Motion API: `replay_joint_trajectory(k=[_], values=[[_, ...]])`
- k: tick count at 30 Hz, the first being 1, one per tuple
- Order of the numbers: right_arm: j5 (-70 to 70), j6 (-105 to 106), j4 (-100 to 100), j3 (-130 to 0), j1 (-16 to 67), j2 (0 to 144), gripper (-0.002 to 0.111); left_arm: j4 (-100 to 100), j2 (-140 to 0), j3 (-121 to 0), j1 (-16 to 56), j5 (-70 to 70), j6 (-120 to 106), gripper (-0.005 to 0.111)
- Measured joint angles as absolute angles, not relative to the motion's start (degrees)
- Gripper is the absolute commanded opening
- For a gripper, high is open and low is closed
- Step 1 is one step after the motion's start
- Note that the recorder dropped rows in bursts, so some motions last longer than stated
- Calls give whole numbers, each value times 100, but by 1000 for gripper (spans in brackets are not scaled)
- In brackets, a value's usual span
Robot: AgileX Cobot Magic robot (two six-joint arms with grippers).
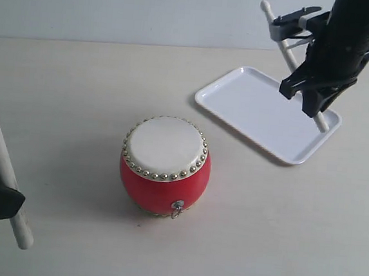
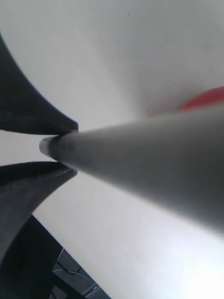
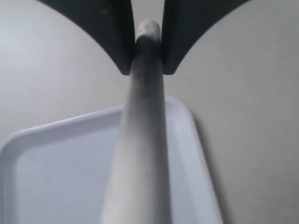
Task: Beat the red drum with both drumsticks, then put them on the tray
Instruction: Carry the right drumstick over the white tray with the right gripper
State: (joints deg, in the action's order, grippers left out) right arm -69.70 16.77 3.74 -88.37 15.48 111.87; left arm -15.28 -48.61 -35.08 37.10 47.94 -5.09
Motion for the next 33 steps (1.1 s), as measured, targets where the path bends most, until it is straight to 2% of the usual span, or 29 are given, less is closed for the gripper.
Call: replay_joint_trajectory(k=[7, 18, 33], values=[[-6983, 1838, 1713, -9465, 1533, 12287, 0, -1892, -4988, -3495, 3710, 4787, -450, 0], [-6994, 2215, 2397, -10701, 1485, 13420, 0, -1948, -5072, -3484, 3710, 5319, -528, 0], [-6994, 2233, 2406, -10731, 1485, 13716, 0, -1961, -5072, -3484, 3710, 5418, -526, 0]])
